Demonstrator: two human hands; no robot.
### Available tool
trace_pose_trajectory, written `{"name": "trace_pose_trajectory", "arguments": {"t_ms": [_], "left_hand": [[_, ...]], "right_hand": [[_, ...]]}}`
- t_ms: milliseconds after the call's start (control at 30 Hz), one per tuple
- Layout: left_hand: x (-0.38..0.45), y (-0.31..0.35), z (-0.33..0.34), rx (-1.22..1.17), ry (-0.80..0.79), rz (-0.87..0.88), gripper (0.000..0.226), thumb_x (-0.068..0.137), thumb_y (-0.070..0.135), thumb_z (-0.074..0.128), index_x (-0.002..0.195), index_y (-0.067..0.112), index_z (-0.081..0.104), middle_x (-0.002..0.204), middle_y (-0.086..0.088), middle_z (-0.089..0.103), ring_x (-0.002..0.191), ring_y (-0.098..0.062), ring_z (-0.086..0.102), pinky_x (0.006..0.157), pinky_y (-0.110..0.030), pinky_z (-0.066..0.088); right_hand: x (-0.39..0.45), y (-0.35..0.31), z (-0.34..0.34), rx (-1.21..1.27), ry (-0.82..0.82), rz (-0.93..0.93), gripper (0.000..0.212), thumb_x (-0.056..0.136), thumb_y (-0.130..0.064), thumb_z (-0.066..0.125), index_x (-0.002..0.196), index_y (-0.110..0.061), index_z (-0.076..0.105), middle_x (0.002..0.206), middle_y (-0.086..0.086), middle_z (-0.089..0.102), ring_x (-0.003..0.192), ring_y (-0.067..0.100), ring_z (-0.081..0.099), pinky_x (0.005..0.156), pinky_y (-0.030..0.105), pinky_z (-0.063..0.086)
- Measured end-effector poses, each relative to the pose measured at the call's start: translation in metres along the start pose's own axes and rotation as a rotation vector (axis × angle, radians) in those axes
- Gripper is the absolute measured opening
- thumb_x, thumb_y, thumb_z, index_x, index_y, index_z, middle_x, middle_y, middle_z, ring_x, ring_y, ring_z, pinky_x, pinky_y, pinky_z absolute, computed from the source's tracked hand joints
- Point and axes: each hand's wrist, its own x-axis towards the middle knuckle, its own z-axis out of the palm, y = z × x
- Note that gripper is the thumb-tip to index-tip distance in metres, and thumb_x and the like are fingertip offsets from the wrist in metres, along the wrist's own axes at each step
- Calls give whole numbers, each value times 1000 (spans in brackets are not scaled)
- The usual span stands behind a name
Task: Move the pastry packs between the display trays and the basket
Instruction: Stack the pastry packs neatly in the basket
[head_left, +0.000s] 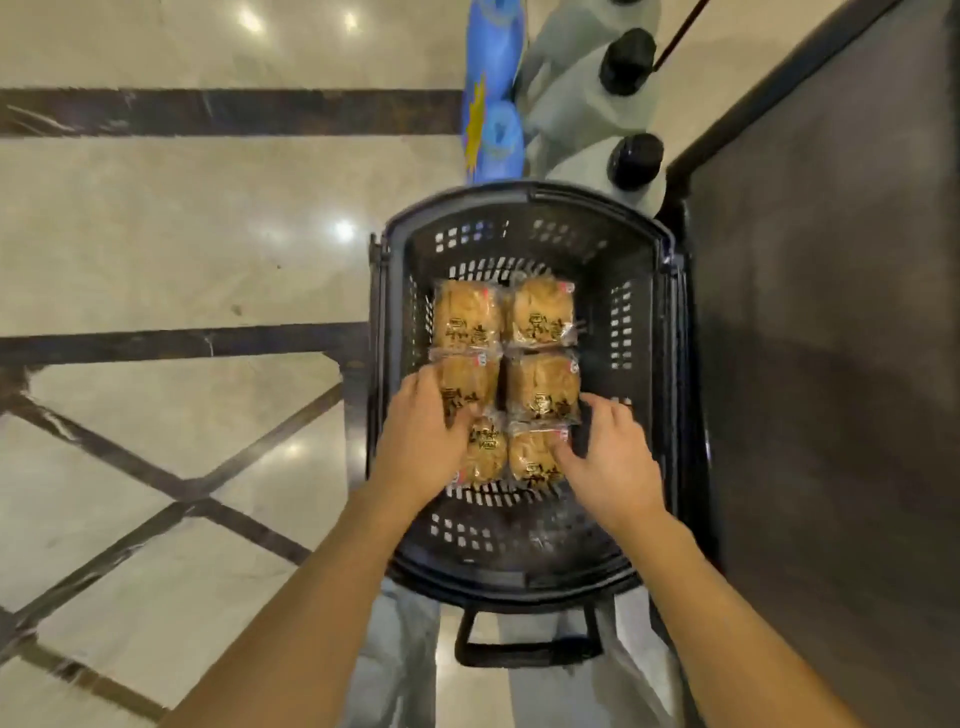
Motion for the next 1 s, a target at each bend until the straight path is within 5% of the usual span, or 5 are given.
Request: {"name": "trace_pose_trajectory", "arguments": {"t_ms": [133,467,700,833,1000], "left_hand": [[72,-54,99,-170,136,-249,72,93,29,71,150,7,33,147,-10,45,139,-23,39,112,-26,27],[142,-87,191,-71,425,-535,100,77,49,82,152,4,33,146,-19,34,135,-39,34,118,-40,22],[144,-81,192,-111,400,-634,105,62,53,91,140,10,36,144,-19,43,134,-39,42,111,-51,38],[132,-84,192,-359,401,-591,81,67,37,93,128,14,45,126,-11,58,117,-30,58,101,-46,50],[78,-39,151,-97,326,-311,41,84,36,80,114,22,56,109,0,61,98,-19,61,91,-45,51]], "right_hand": [[90,38,98,214,63,211,72,93,-49,64,148,-10,36,148,12,42,137,29,39,109,41,36],[167,68,170,282,174,414,97,85,-62,68,155,-12,23,148,11,38,135,31,40,107,47,37],[160,68,165,390,217,345,69,77,-49,82,124,-21,42,127,4,45,118,27,49,97,47,44],[147,61,153,502,239,266,50,86,-33,79,108,-28,34,107,-2,59,102,24,58,89,46,46],[100,55,95,649,184,186,49,86,-34,79,106,-35,34,93,-7,67,87,20,68,80,53,55]]}}
